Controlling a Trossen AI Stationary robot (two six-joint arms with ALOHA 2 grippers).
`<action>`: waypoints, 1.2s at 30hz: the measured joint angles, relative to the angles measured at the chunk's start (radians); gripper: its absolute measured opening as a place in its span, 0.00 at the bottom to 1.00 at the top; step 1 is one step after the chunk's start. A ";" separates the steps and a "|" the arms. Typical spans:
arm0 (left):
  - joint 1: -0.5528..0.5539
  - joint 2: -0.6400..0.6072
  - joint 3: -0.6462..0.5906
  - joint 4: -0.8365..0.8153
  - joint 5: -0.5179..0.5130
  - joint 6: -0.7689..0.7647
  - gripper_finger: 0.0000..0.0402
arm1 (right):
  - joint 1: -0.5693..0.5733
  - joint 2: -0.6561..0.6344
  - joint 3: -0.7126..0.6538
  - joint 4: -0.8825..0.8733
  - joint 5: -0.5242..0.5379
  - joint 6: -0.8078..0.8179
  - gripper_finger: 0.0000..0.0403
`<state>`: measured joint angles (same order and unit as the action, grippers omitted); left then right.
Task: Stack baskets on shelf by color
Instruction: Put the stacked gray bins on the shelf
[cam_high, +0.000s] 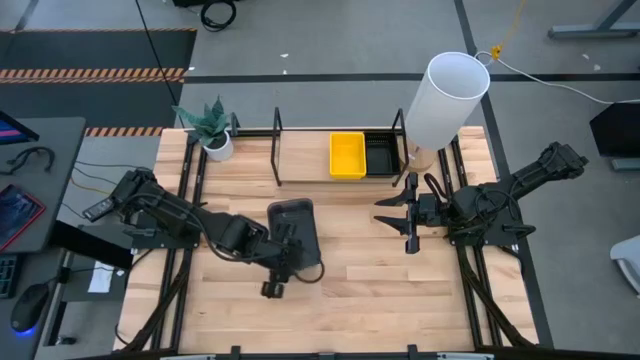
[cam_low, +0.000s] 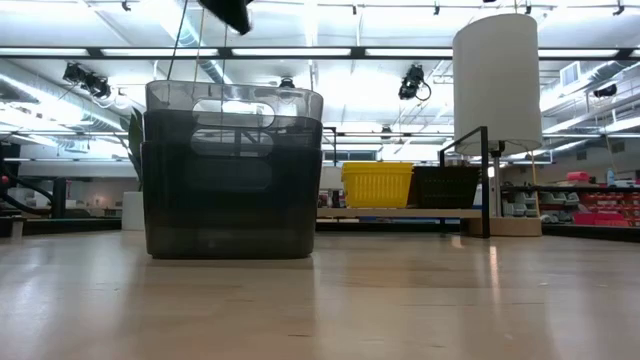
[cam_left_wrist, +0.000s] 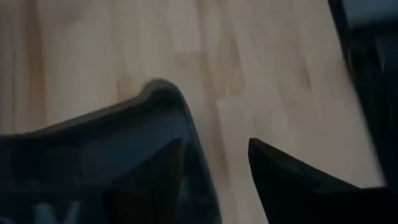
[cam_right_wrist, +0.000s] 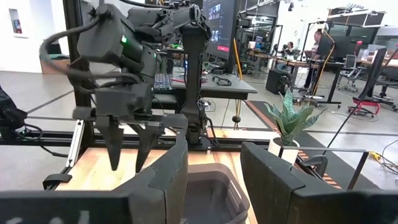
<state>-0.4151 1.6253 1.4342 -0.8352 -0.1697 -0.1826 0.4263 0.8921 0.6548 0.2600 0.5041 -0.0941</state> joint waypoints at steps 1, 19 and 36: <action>0.004 0.001 0.000 0.017 -0.011 -0.051 0.47 | 0.000 0.000 0.000 0.000 0.000 -0.001 0.38; 0.070 0.168 -0.001 -0.034 0.115 -0.361 0.51 | -0.002 0.007 0.001 0.006 0.000 -0.004 0.38; 0.079 0.183 -0.002 -0.024 0.142 -0.224 0.43 | -0.002 0.007 0.001 0.008 0.000 -0.006 0.38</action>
<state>-0.3366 1.8084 1.4326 -0.8594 -0.0281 -0.4070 0.4244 0.8989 0.6556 0.2676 0.5045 -0.1005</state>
